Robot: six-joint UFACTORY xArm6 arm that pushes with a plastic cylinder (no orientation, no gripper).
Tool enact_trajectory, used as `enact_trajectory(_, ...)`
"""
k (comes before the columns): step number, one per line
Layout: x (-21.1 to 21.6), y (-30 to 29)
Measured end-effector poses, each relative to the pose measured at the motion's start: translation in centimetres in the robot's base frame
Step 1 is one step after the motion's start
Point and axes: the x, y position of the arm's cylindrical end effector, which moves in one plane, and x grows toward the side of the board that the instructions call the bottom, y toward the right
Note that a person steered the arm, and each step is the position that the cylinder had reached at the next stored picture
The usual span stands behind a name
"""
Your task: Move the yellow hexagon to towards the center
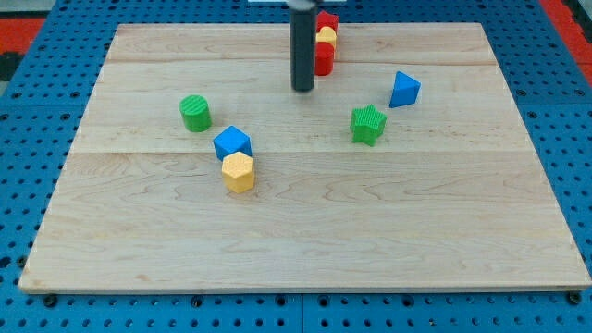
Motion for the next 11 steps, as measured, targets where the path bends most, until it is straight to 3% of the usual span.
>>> enact_trajectory(1,11.7,-0.5)
enact_trajectory(2,18.8,-2.0)
enact_trajectory(3,17.1,-10.0)
enact_trajectory(5,13.6,-8.2)
enact_trajectory(6,13.1,-11.2)
enact_trajectory(7,12.6,-10.7)
enact_trajectory(9,10.9,-1.6)
enact_trajectory(11,1.1,-1.9)
